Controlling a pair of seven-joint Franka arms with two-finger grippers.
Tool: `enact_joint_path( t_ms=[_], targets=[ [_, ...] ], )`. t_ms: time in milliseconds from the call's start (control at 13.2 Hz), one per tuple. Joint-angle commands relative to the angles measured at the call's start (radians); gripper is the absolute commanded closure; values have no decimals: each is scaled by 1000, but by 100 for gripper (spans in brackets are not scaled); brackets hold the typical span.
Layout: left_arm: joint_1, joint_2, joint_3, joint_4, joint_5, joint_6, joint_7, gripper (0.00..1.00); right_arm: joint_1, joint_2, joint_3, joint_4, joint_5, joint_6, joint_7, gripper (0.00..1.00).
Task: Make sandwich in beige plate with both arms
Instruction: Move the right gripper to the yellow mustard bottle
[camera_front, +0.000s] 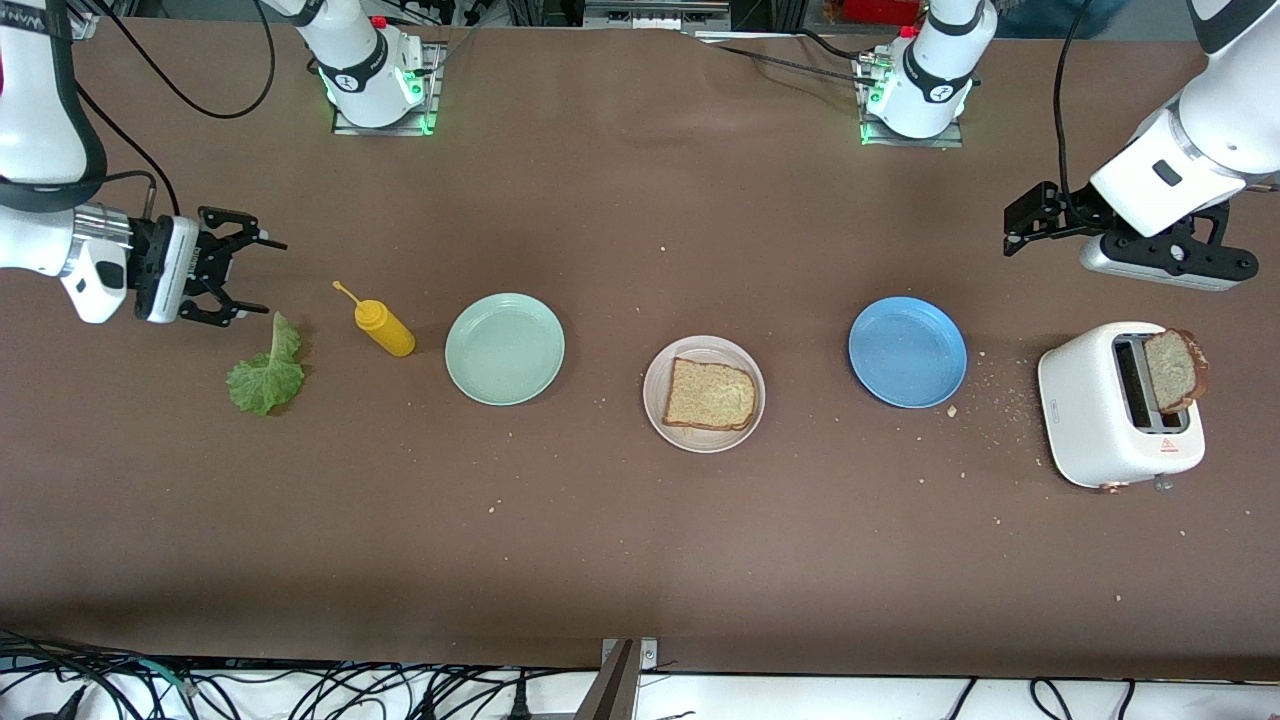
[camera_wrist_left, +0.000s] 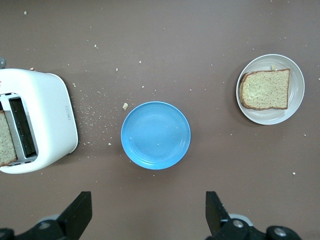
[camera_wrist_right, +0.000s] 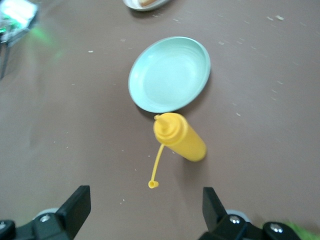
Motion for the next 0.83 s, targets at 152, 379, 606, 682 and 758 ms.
enact_joint_path(
  t_ms=[152, 379, 606, 682, 758],
  targets=[
    [-8, 14, 9, 29, -13, -14, -1, 0, -59, 142, -61, -88, 209, -18, -475, 1],
    [-8, 14, 7, 29, -13, -14, -1, 0, -89, 275, -61, -84, 358, -42, -681, 1],
    [-8, 14, 7, 29, -13, -14, -1, 0, -103, 369, -61, -77, 466, -81, -808, 1],
    [-8, 14, 7, 29, -13, -14, -1, 0, -103, 403, -60, -73, 527, -108, -851, 1],
    [-10, 14, 7, 29, -13, -14, -1, 0, -103, 446, -57, -56, 573, -143, -888, 1]
  ],
)
